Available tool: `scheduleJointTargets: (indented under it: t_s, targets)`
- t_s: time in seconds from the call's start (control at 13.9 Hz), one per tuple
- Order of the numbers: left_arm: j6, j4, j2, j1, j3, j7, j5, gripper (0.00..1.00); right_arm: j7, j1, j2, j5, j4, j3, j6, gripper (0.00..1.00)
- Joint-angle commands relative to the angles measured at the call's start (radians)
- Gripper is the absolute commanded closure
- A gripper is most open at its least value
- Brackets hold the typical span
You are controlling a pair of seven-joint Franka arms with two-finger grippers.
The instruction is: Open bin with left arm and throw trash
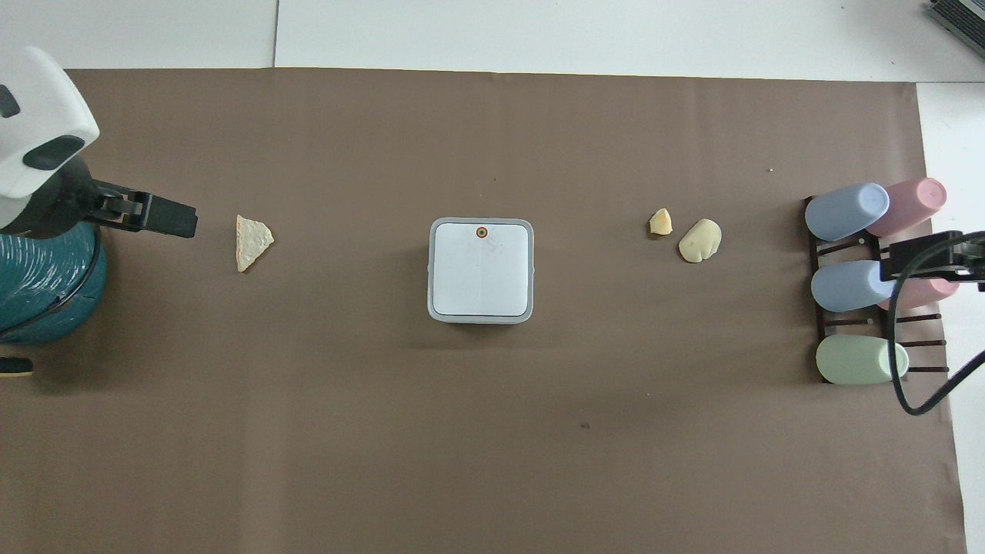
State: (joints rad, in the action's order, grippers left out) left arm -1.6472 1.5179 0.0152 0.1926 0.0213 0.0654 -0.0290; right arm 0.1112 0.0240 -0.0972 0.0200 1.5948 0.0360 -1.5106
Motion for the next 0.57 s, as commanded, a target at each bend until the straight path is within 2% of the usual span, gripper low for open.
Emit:
scheduleJointTargets:
  t_s: [0.0, 0.14, 0.22, 0.29, 0.36, 0.5]
  targets:
    - [-0.103, 0.079, -0.017, 0.063, -0.011, -0.022, -0.009, 0.34, -0.008, -0.001, -0.016, 0.001, 0.019, -0.002, -0.017, 0.0]
    - [-0.216, 0.134, -0.015, 0.097, -0.011, -0.018, -0.008, 0.69, -0.01, -0.001, -0.013, 0.001, 0.021, -0.002, -0.039, 0.0]
    - [-0.28, 0.169, -0.015, 0.128, -0.011, -0.018, -0.008, 0.81, -0.012, -0.001, -0.007, 0.001, 0.022, -0.002, -0.043, 0.0]
    - [-0.327, 0.197, -0.014, 0.158, -0.011, -0.018, -0.008, 0.88, -0.016, -0.003, 0.008, 0.001, 0.021, -0.002, -0.049, 0.0]
    - [-0.364, 0.211, 0.003, 0.183, -0.011, -0.025, -0.009, 1.0, -0.019, -0.003, 0.023, 0.001, 0.022, -0.002, -0.074, 0.0]
    - [-0.42, 0.208, 0.055, 0.231, -0.011, -0.089, -0.008, 1.0, -0.021, -0.003, 0.066, -0.002, 0.022, -0.005, -0.132, 0.0]
